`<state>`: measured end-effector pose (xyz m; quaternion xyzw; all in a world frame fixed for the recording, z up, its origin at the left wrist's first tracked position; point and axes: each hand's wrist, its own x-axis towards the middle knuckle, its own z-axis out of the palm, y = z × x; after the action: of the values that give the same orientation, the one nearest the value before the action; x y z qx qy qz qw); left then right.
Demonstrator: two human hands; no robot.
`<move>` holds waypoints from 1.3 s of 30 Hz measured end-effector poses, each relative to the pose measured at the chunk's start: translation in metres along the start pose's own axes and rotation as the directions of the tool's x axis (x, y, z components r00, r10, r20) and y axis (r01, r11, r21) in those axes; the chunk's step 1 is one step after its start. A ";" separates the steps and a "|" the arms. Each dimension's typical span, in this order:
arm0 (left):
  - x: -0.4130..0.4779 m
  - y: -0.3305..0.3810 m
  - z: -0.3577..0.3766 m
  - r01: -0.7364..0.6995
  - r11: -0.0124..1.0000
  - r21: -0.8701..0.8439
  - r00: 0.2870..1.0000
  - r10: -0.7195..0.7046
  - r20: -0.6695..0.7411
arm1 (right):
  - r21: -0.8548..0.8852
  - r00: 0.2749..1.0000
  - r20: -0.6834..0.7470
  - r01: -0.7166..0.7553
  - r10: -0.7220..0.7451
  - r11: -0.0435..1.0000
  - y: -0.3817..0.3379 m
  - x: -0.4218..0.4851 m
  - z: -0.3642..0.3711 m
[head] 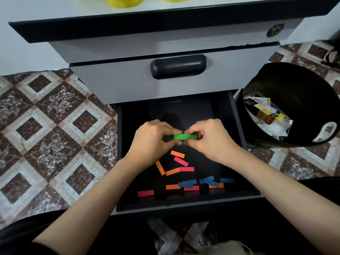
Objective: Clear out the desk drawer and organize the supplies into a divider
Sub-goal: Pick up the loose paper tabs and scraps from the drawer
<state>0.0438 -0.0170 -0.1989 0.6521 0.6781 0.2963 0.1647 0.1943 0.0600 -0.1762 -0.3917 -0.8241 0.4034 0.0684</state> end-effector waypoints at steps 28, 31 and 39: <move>-0.002 0.004 -0.002 0.079 0.995 0.058 0.995 -0.075 -0.070 | -0.439 0.998 0.055 -0.013 0.041 0.898 -0.014 -0.007 -0.005; -0.002 0.006 -0.003 0.087 0.994 0.064 0.995 -0.083 -0.063 | -0.454 0.996 0.061 -0.026 0.061 0.891 -0.016 -0.008 -0.006; 0.005 0.023 -0.007 0.031 0.993 0.117 0.997 -0.022 -0.073 | -0.435 0.996 0.015 0.084 -0.086 0.896 -0.035 -0.011 -0.018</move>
<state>0.0574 -0.0140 -0.1787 0.6406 0.7086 0.2766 0.1051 0.1886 0.0501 -0.1371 -0.3615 -0.9096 0.2047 -0.0015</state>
